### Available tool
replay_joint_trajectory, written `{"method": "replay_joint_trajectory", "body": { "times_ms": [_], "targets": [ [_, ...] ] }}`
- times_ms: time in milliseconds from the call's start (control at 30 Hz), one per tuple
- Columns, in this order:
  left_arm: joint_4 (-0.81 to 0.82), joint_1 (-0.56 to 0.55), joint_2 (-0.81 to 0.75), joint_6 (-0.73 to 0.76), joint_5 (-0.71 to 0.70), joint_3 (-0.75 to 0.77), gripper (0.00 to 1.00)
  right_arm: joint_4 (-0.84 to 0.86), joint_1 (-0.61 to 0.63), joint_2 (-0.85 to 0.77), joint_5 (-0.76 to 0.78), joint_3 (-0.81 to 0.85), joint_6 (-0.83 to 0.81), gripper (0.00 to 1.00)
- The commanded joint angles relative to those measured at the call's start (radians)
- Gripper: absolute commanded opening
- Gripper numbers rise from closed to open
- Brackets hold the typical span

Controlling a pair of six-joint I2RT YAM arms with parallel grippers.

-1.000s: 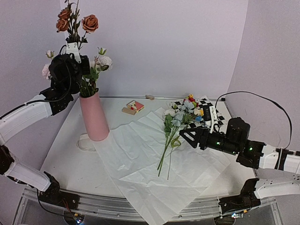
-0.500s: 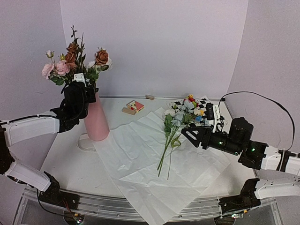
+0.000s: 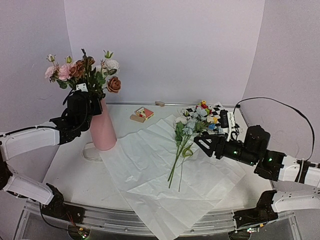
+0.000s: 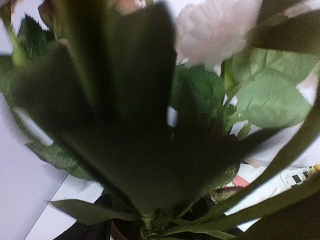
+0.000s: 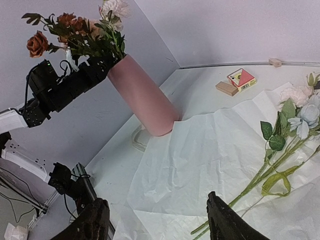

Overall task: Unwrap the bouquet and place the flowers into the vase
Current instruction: Insert the fake flower into the vase.

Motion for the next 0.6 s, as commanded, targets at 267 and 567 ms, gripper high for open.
{"method": "replay_joint_trajectory", "body": {
  "times_ms": [267, 567],
  "targets": [
    [-0.340, 0.005, -0.053, -0.178, 0.185, 0.074, 0.73, 0.028, -0.003, 0.067, -0.026, 0.041, -0.013, 0.68],
    [-0.409, 0.005, -0.051, -0.229, 0.289, 0.025, 0.79, 0.028, -0.003, 0.082, -0.030, 0.045, -0.010, 0.67]
  ]
}}
